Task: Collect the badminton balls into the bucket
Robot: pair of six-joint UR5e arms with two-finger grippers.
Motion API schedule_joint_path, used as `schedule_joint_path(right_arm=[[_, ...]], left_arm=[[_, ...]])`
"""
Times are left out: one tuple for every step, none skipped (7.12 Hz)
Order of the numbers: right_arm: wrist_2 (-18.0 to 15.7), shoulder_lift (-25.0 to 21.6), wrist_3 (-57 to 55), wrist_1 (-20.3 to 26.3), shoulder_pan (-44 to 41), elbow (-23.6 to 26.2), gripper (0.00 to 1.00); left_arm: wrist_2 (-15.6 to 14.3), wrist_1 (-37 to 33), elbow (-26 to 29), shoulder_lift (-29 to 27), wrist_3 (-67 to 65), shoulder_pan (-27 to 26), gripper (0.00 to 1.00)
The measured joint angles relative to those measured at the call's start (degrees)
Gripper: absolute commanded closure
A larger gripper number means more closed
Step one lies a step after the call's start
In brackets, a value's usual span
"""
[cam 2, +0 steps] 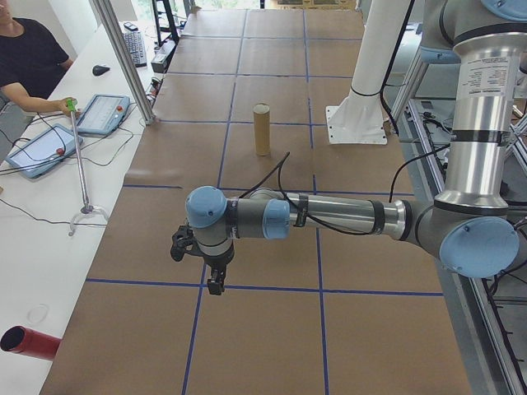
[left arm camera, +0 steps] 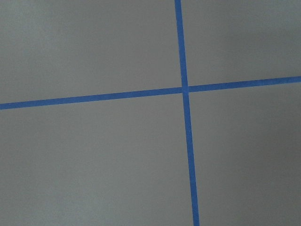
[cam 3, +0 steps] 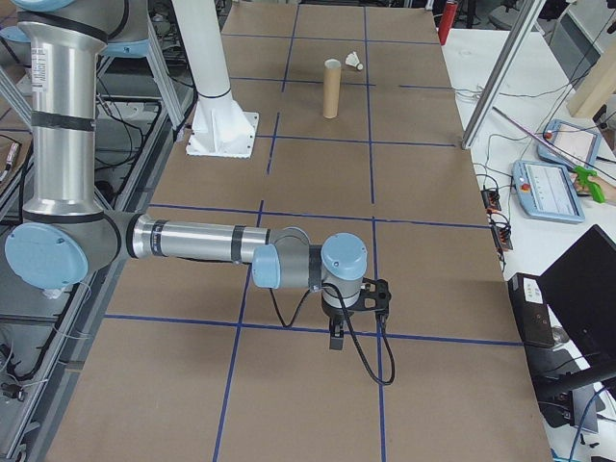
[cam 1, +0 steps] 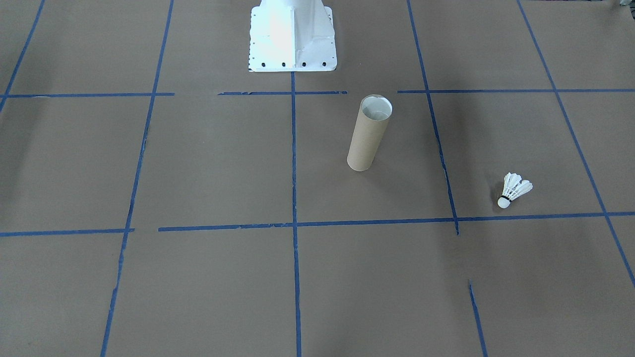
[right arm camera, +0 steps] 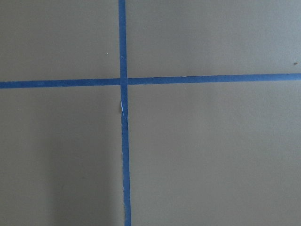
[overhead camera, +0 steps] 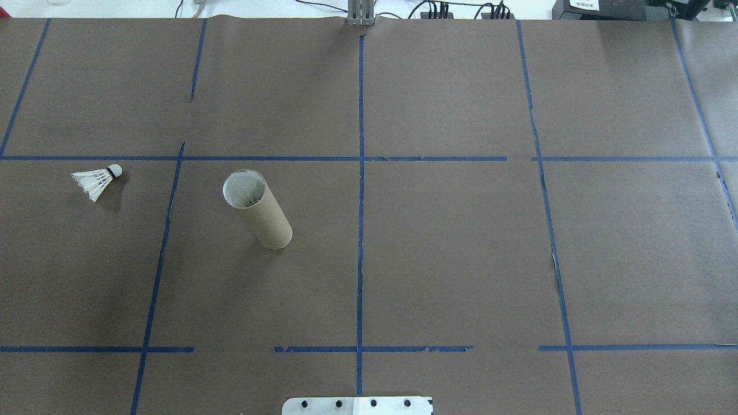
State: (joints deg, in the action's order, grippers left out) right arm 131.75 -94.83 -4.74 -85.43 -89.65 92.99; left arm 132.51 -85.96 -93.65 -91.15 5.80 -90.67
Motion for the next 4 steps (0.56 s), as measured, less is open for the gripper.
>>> schedule_joint_path(right_arm=[[0.00,0.00,0.00,0.00,0.00,0.00,0.00],[0.00,0.00,0.00,0.00,0.00,0.00,0.00],[0.00,0.00,0.00,0.00,0.00,0.00,0.00],[0.00,0.00,0.00,0.00,0.00,0.00,0.00]], left_arm=[[0.06,0.04,-0.52,-0.09,-0.03,-0.01,0.00],[0.19,0.11,-1.07,-0.26,-0.06,-0.01,0.00],[0.37,0.15,-1.43,-0.48,-0.10,0.01,0.00],[0.55,0.15,-1.70,-1.01,-0.29,0.04,0.00]])
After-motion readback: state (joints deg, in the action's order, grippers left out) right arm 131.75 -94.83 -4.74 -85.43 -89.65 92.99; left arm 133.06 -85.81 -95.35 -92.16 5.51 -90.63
